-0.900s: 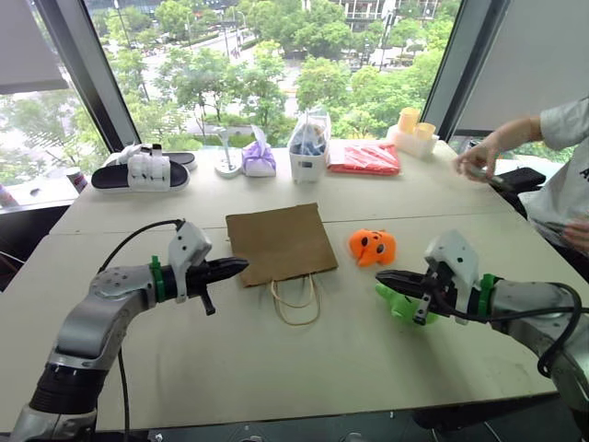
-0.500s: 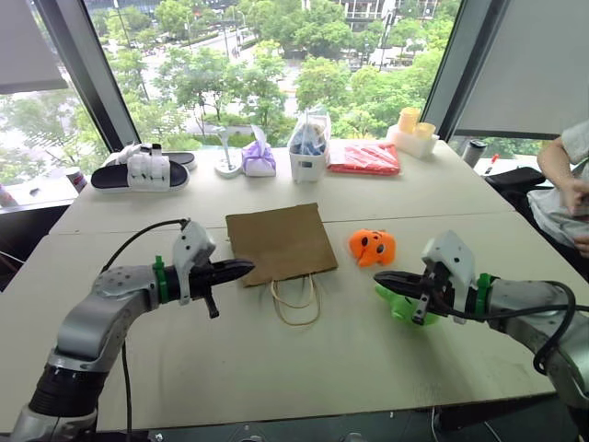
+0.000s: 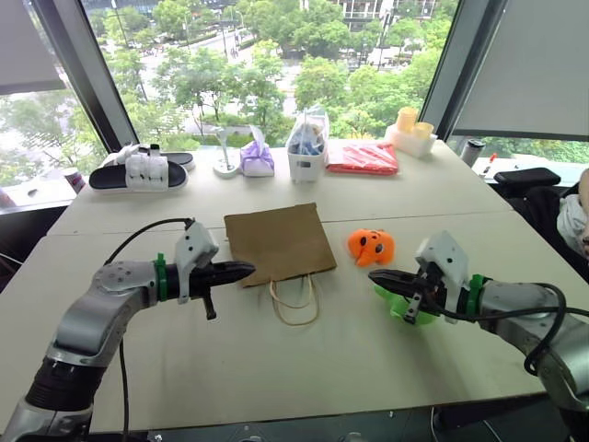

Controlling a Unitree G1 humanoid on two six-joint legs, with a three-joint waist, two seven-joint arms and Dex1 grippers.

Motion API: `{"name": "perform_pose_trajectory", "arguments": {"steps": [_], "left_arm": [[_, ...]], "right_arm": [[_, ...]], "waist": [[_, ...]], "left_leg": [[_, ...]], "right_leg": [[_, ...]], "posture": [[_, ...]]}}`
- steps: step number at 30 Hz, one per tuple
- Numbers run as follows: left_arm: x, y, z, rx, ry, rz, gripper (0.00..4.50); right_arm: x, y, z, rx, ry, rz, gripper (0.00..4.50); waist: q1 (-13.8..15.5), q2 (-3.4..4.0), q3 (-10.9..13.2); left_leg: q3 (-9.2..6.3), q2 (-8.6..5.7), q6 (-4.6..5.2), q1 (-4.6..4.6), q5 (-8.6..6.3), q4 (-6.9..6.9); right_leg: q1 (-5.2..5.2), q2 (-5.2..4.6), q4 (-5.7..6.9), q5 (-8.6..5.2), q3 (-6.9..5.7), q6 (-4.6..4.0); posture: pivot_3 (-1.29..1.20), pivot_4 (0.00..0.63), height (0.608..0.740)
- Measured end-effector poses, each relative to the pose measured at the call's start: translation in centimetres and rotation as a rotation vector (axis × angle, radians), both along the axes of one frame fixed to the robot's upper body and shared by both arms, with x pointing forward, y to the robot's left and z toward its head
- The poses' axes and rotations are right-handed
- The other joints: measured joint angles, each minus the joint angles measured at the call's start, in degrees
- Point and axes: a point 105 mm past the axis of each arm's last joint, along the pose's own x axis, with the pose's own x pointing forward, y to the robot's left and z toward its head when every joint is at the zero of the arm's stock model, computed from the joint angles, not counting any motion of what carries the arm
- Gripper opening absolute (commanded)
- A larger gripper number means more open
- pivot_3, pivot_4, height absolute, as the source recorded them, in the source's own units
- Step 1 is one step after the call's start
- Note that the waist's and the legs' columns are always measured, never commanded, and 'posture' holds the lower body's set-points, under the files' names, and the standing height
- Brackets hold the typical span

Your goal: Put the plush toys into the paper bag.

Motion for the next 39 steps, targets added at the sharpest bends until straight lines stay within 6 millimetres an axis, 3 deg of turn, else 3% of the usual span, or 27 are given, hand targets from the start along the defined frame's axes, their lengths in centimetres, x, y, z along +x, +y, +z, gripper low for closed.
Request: {"name": "perform_pose_trajectory", "arguments": {"steps": [12,15,22,23,28,33,36,39], "left_arm": [[0.2,0.4,-0.3,0.055,-0.051,-0.013,0.04],[0.3,0.5,-0.3,0.054,-0.045,-0.010,0.85],[-0.8,-0.1,-0.5,0.143,-0.123,-0.135,4.34],[-1.0,-0.2,-0.6,0.175,-0.151,-0.163,4.43],[-1.3,-0.8,-2.6,0.287,-0.222,-0.284,4.43],[-0.3,-4.0,-3.8,0.279,-0.284,-0.359,4.43],[0.8,-4.9,-3.7,0.267,-0.327,-0.350,3.60],[1.3,-5.7,-3.8,0.238,-0.348,-0.351,2.09]], "right_arm": [[0.5,0.7,-0.3,0.018,-0.015,-0.011,0.00],[0.5,0.7,-0.3,0.018,-0.014,-0.010,0.00],[0.2,0.8,-0.2,0.015,-0.020,-0.013,0.00],[0.2,0.8,-0.3,0.014,-0.018,-0.014,0.00],[0.2,0.7,-0.4,0.013,-0.019,-0.022,0.00],[0.2,0.6,-0.3,0.012,-0.026,-0.032,0.00],[0.1,0.5,-0.5,0.009,-0.020,-0.049,0.00],[-0.4,0.7,-0.8,0.007,-0.013,-0.053,0.00]], "waist": [[0.00,0.00,0.00],[0.02,0.00,0.00],[-0.02,0.00,0.00],[-0.01,0.00,0.00],[0.14,0.01,0.00],[0.11,-0.02,0.01],[-0.06,0.00,0.00],[-0.05,-0.01,0.01]], "left_leg": [[-0.01,0.00,0.00,-0.01,0.00,0.00],[0.00,0.00,0.00,-0.01,0.00,0.00],[0.00,0.00,0.00,-0.02,0.00,0.00],[0.01,0.00,0.00,-0.02,0.00,0.00],[0.04,0.00,0.00,-0.04,0.00,0.00],[0.03,-0.08,0.00,-0.11,0.00,0.09],[0.04,-0.06,0.02,-0.08,-0.01,0.07],[0.03,-0.05,0.03,-0.08,-0.01,0.05]], "right_leg": [[-0.02,-0.01,0.00,0.00,0.00,0.00],[-0.02,-0.01,0.00,0.00,0.00,0.00],[-0.02,-0.01,0.00,0.00,-0.01,0.00],[-0.02,-0.01,0.00,0.00,-0.01,0.00],[-0.01,-0.05,-0.02,0.00,-0.01,-0.01],[-0.01,-0.07,-0.02,0.01,-0.04,0.01],[-0.05,-0.05,0.01,0.01,-0.05,0.02],[-0.05,-0.04,0.01,0.01,-0.06,0.02]], "posture": [[0.00,0.150,0.740],[0.00,0.150,0.740],[0.00,0.150,0.740],[0.00,0.150,0.740],[0.00,0.150,0.740],[0.00,0.150,0.740],[0.00,0.150,0.740],[0.00,0.150,0.740]]}}
